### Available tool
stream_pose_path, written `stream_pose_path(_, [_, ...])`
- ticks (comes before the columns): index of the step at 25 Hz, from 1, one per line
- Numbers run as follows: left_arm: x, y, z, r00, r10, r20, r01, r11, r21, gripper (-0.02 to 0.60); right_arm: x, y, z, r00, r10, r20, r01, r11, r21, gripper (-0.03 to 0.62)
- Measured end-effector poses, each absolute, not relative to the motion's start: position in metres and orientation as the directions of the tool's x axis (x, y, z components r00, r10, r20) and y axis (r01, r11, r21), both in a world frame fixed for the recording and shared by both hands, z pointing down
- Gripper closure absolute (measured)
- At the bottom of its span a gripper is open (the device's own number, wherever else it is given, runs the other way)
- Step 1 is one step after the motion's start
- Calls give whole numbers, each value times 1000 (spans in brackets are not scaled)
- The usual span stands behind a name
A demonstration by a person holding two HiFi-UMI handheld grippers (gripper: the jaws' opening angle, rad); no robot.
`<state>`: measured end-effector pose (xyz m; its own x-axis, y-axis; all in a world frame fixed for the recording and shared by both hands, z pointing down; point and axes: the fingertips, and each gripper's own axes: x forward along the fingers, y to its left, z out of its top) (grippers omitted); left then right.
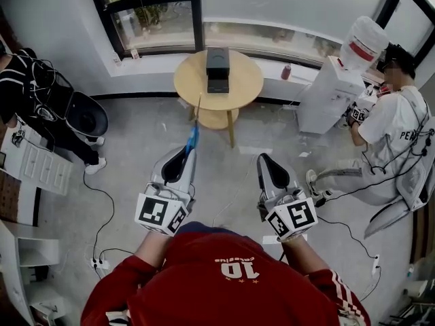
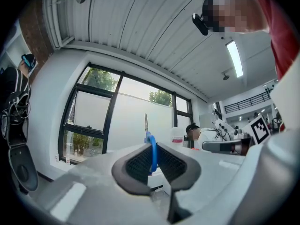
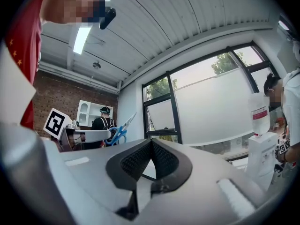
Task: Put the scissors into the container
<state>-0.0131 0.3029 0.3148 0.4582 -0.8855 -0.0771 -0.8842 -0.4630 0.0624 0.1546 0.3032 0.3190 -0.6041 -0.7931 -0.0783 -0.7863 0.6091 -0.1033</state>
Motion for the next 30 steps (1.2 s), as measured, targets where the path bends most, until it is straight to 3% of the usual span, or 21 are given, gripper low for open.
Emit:
stream_pose_path(12, [-23, 240, 332, 458, -887, -52, -882, -461, 92, 546, 129, 237, 341, -648, -759, -56, -748, 649, -136, 602])
stream_pose_path(30, [-98, -11, 347, 542, -840, -26, -832, -541, 124, 548, 38, -9, 338, -604, -797, 2, -795, 602, -76, 602])
